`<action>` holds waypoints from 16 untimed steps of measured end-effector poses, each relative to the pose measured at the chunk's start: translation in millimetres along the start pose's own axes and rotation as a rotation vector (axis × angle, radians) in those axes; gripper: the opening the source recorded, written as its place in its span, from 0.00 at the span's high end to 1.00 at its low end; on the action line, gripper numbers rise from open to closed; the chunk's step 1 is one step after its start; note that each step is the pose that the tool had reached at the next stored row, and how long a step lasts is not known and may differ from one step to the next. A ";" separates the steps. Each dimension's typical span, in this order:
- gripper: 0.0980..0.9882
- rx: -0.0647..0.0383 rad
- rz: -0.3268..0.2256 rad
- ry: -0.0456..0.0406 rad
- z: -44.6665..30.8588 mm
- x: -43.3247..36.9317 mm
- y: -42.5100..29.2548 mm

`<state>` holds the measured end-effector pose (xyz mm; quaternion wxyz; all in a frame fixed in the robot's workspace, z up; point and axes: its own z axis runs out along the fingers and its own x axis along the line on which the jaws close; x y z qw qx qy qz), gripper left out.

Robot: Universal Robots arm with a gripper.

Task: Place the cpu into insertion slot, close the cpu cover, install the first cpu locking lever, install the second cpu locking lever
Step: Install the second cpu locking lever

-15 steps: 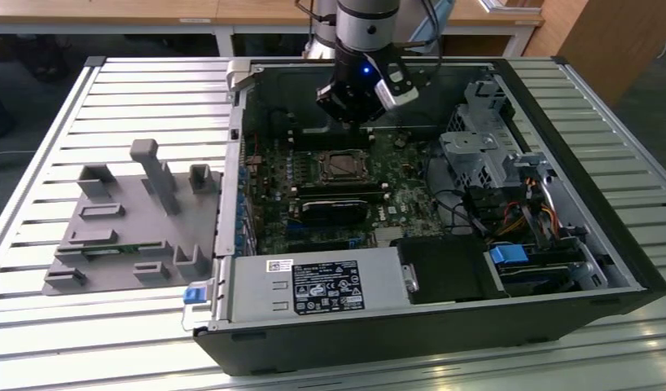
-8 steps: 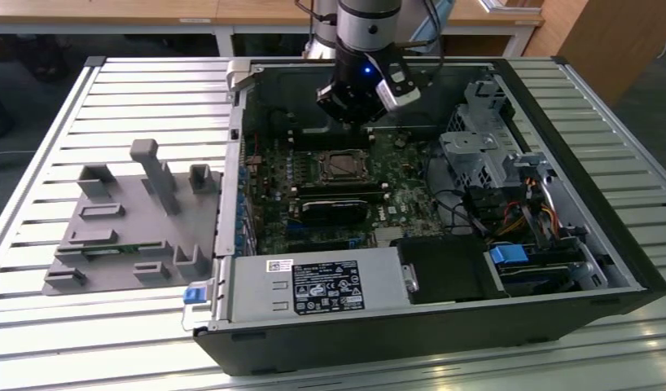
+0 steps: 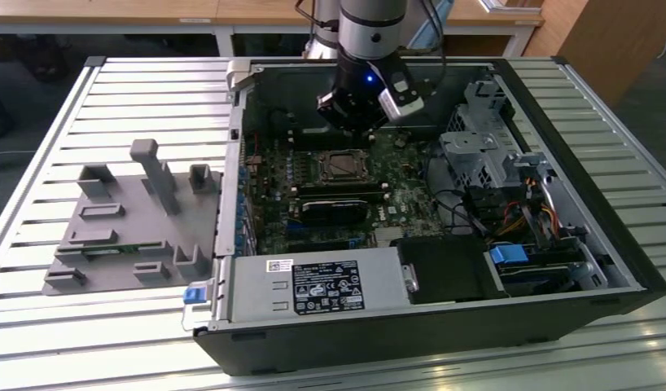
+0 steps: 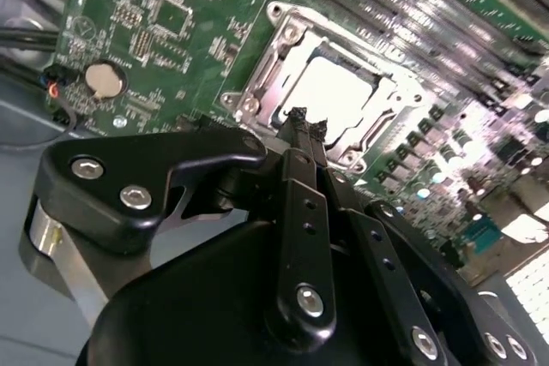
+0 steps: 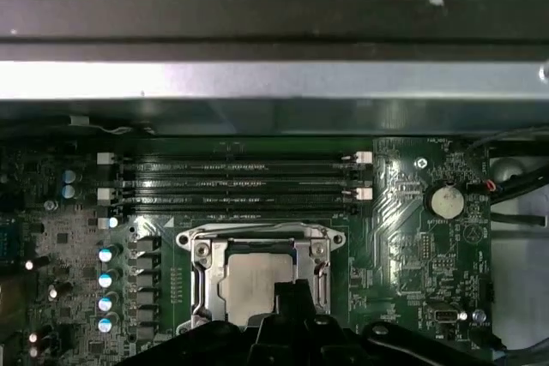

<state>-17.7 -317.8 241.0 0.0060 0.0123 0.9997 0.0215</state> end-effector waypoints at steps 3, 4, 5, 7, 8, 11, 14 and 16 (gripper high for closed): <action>0.99 -0.001 0.000 0.0041 0.6 -0.1 -5.8; 0.99 -0.001 0.000 0.0042 0.9 -0.2 -8.3; 0.99 -0.003 0.000 0.0043 1.0 -0.3 -11.2; 0.99 -0.005 0.000 0.0043 1.0 -0.4 -17.1; 0.99 -0.006 0.000 0.0044 1.0 -0.5 -19.9; 0.99 -0.009 0.000 0.0044 0.8 -0.7 -28.5; 0.99 -0.012 0.000 0.0045 0.6 -0.9 -36.8; 0.99 -0.013 0.000 0.0046 0.5 -1.0 -41.2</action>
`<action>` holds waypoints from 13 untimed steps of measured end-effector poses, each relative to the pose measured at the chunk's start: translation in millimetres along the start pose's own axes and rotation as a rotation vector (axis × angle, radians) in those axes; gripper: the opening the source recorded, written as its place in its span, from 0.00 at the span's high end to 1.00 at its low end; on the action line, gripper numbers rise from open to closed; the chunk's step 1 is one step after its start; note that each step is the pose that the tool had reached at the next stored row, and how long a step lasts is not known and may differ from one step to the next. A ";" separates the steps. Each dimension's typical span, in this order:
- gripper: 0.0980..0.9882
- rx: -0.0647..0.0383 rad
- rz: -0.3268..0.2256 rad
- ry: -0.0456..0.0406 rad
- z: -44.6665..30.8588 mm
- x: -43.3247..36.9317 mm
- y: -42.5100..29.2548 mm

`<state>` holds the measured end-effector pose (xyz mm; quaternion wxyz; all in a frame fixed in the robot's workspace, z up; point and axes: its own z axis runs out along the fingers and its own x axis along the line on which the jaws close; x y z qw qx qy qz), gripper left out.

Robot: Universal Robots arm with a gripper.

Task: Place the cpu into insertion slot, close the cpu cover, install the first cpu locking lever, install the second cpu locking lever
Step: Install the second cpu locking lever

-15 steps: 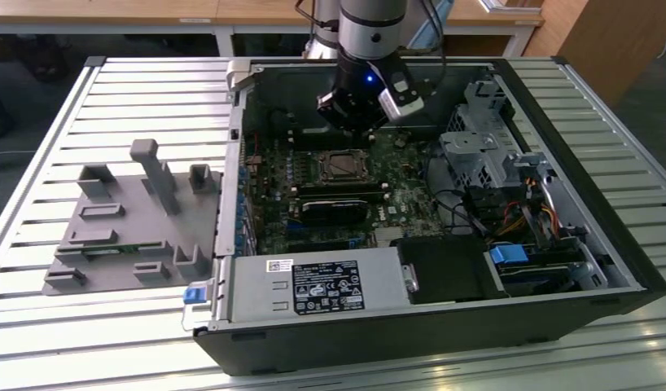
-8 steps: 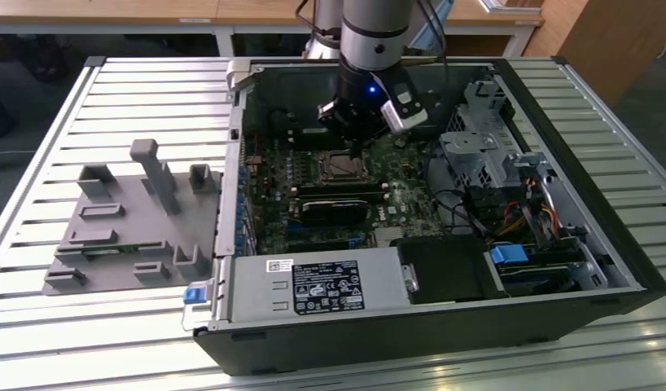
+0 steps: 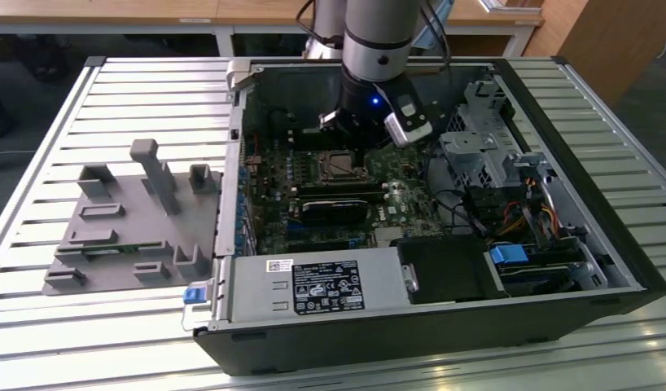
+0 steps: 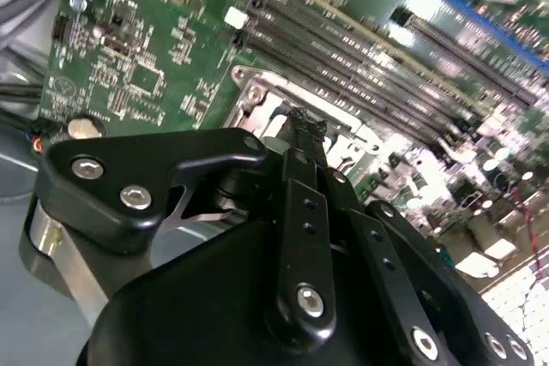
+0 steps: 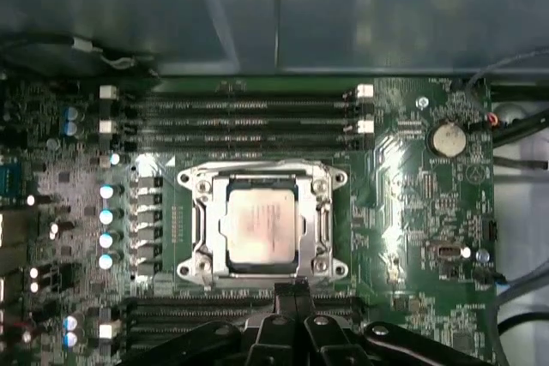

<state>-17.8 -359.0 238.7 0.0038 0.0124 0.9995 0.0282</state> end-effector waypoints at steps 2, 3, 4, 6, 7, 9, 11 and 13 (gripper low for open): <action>0.99 0.000 0.000 0.0000 0.0 0.1 -2.4; 0.99 0.000 0.000 0.0000 0.0 0.6 -3.5; 0.99 0.000 0.000 -0.0001 0.0 1.5 -4.5; 0.99 0.000 0.000 0.0000 0.1 4.8 -5.9; 0.99 0.000 0.000 0.0000 0.1 6.7 -6.3; 0.99 -0.001 0.000 0.0000 0.2 11.2 -6.8; 0.99 -0.001 0.000 -0.0001 0.3 15.8 -7.2; 0.99 -0.001 0.000 -0.0001 0.5 20.4 -7.4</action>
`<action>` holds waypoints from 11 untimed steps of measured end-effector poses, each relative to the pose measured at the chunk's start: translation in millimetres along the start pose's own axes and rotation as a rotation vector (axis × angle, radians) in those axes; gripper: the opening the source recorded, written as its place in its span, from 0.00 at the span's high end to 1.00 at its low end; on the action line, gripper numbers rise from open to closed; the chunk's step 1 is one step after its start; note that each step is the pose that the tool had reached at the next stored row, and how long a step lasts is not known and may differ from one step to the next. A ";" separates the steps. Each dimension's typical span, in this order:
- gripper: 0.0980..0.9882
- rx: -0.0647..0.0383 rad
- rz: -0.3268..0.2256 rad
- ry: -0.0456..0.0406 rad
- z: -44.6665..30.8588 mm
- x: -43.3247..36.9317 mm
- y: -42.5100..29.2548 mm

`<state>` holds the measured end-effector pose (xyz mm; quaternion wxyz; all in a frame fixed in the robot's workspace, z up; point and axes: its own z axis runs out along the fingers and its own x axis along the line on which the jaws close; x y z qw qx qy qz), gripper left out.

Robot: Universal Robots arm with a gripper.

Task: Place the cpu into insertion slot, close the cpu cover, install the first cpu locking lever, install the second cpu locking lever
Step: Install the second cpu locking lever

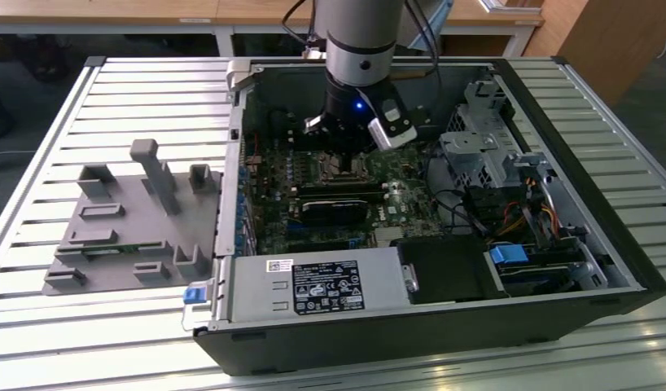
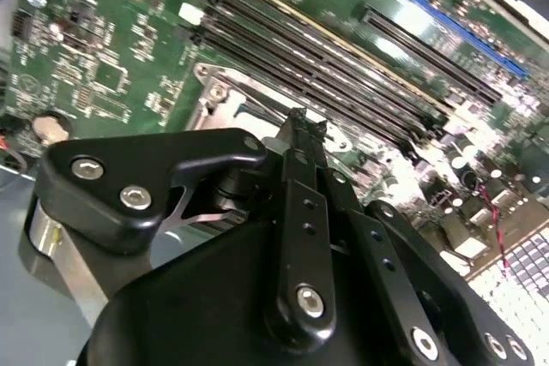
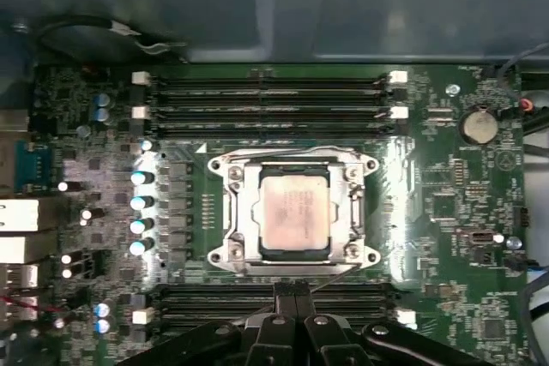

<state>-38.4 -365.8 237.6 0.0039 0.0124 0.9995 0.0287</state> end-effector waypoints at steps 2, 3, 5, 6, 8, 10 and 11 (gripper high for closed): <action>0.99 0.000 0.000 0.0000 0.6 3.9 -0.2; 0.99 0.000 0.000 0.0001 1.2 5.4 -0.2; 0.99 0.000 0.000 0.0001 1.9 6.4 -0.3; 0.99 0.000 0.000 0.0002 2.0 6.4 -0.4; 0.99 0.000 0.000 0.0001 2.4 6.4 -0.5; 0.99 0.000 0.000 0.0001 2.6 6.4 -1.1; 0.99 -0.001 0.000 0.0001 2.7 6.4 -1.7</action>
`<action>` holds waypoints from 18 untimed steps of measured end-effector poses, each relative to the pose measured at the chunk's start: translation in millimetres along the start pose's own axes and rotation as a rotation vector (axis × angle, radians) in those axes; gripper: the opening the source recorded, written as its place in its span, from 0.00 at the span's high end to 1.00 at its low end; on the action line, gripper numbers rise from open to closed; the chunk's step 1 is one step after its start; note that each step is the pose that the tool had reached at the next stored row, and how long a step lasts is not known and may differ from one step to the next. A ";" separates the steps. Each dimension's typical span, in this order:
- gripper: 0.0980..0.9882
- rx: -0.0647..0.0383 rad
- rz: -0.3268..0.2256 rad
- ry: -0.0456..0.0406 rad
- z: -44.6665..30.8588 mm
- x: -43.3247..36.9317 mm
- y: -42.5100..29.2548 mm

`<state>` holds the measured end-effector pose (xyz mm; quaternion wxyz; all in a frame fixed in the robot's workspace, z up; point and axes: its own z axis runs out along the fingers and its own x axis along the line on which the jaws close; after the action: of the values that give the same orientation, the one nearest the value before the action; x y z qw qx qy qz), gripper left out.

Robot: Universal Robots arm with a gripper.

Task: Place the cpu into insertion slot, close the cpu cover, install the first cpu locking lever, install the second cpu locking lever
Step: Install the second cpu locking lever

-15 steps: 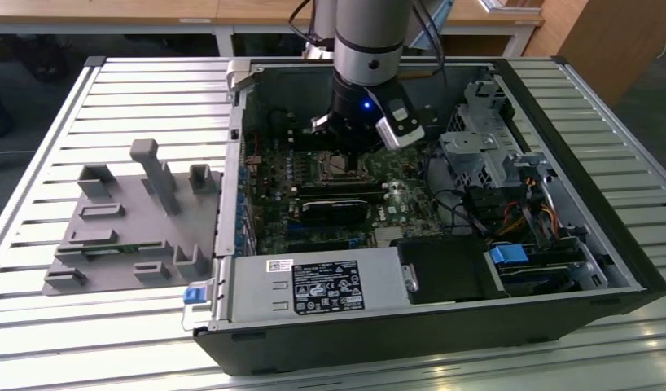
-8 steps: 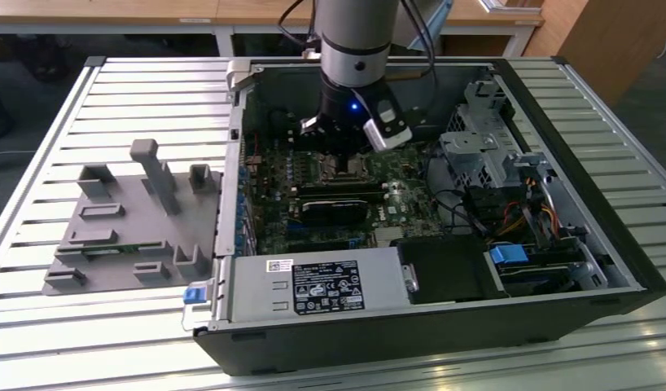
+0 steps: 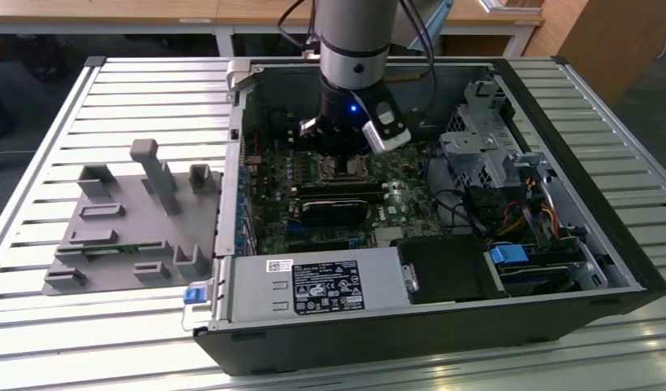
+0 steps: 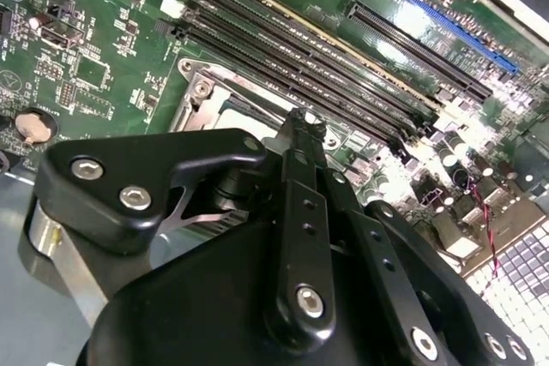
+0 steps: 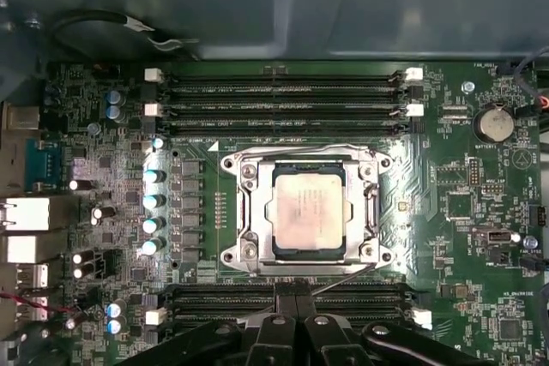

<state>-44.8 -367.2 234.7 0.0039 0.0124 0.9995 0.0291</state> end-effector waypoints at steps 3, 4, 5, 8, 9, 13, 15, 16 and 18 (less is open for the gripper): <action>0.99 -0.014 0.000 0.0004 0.2 0.1 -4.0; 0.99 -0.017 0.000 0.0005 0.2 0.3 -4.9; 0.99 -0.018 0.000 0.0004 0.2 0.5 -5.7; 0.99 -0.020 0.000 0.0004 1.0 0.9 -7.1; 0.99 -0.021 0.000 0.0004 1.3 1.1 -7.3; 0.99 -0.021 0.000 0.0005 4.5 2.0 -7.7; 0.99 -0.021 0.000 0.0006 6.3 2.2 -7.9; 0.99 -0.022 0.000 0.0007 6.9 2.4 -8.1; 0.99 -0.034 0.000 0.0009 7.3 2.9 -9.5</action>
<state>-47.9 -376.2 226.8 0.0036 0.0125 0.9989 0.0458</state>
